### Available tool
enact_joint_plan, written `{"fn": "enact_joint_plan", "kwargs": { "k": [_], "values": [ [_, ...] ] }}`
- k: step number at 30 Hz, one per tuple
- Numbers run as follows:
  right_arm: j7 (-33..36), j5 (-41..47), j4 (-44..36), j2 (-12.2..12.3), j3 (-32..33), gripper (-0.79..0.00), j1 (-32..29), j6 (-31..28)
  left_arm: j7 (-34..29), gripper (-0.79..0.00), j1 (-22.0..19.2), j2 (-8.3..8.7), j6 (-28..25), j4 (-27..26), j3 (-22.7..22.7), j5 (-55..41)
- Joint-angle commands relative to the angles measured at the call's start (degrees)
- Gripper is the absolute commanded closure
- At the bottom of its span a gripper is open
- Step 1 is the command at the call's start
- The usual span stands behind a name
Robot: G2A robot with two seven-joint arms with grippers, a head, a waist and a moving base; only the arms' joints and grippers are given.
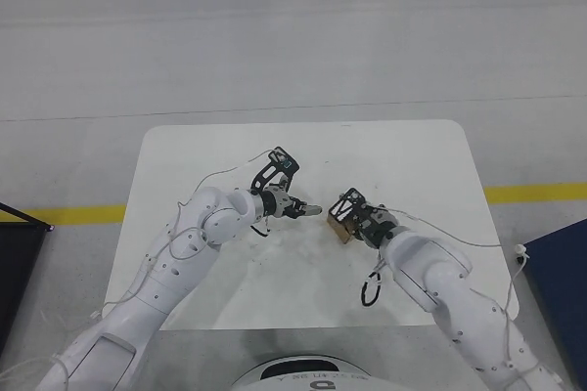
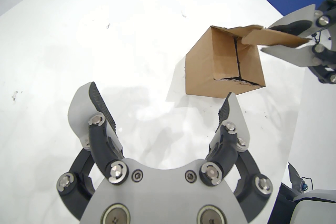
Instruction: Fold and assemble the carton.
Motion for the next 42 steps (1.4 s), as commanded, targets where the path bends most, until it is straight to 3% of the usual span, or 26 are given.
{"fn": "enact_joint_plan", "kwargs": {
  "k": [1, 11, 23, 32, 42],
  "values": [
    [-1.7, 7.2, 0.2, 0.0, 2.0, -0.763, -0.5, -0.9, 0.0, -0.785, 0.0, 0.00, 0.0, 0.0, 0.0, 0.0],
    [-8.9, 34.2, 4.5, 0.7, 16.7, -0.763, -3.0, -6.8, 0.0, -0.785, 0.0, 0.00, 0.0, 0.0, 0.0, 0.0],
    [-9.1, 36.1, 14.9, 0.5, 15.2, -0.733, -0.3, -5.5, 0.0, -0.785, 0.0, 0.00, 0.0, 0.0, 0.0, 0.0],
    [-7.8, 44.8, 18.1, 0.4, 15.1, -0.570, 0.8, -6.6, 0.0, -0.785, 0.0, 0.00, 0.0, 0.0, 0.0, 0.0],
    [-5.8, 45.3, 19.5, 0.5, 14.4, -0.610, 1.3, -5.3, 0.0, -0.785, 0.0, 0.00, 0.0, 0.0, 0.0, 0.0]
  ]
}}
